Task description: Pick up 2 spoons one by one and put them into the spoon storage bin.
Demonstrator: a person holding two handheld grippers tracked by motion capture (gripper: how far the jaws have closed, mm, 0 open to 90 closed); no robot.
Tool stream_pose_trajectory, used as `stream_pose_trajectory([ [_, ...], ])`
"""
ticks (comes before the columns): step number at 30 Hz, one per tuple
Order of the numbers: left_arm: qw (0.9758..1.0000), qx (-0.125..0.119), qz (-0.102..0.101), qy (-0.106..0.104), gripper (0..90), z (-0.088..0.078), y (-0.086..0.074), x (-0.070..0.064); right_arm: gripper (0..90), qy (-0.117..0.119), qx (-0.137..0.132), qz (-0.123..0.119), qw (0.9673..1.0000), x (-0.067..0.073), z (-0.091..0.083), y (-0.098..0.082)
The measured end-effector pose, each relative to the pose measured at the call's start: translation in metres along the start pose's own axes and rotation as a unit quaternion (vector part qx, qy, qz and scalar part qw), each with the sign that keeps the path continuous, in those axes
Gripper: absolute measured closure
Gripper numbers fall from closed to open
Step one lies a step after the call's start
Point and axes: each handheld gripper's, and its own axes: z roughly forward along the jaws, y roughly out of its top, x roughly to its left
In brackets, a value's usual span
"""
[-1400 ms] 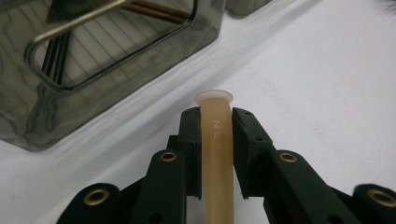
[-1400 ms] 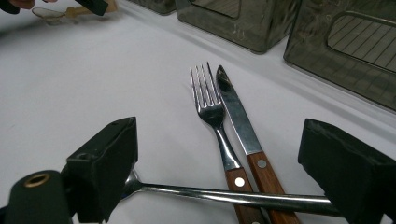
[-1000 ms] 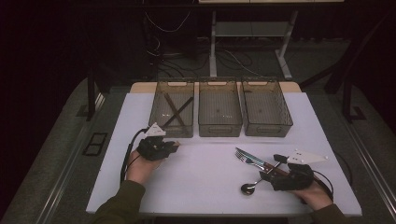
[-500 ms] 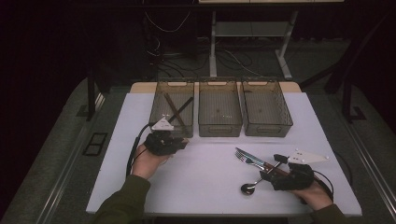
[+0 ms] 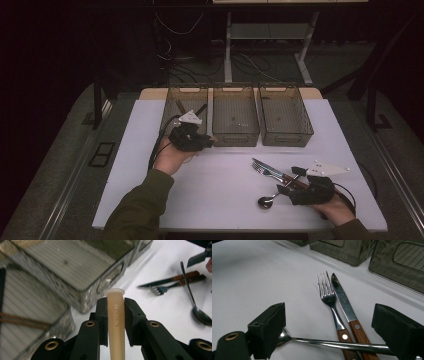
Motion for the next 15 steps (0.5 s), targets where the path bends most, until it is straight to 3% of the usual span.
stream_pose_trajectory([
  [6,0.9999,-0.008,0.009,0.003,74.0,0.011,0.024,-0.001,12.2,0.004,-0.004,-0.004,1.0000,0.001,0.000,0.001],
  [9,0.9999,-0.001,0.016,0.006,73.9,0.018,0.036,0.001,12.2,0.004,-0.005,-0.003,1.0000,0.002,-0.001,0.001],
  [15,0.9998,-0.007,0.017,0.010,73.9,0.034,0.056,0.006,12.2,-0.001,-0.009,-0.003,1.0000,0.002,-0.002,0.001],
])
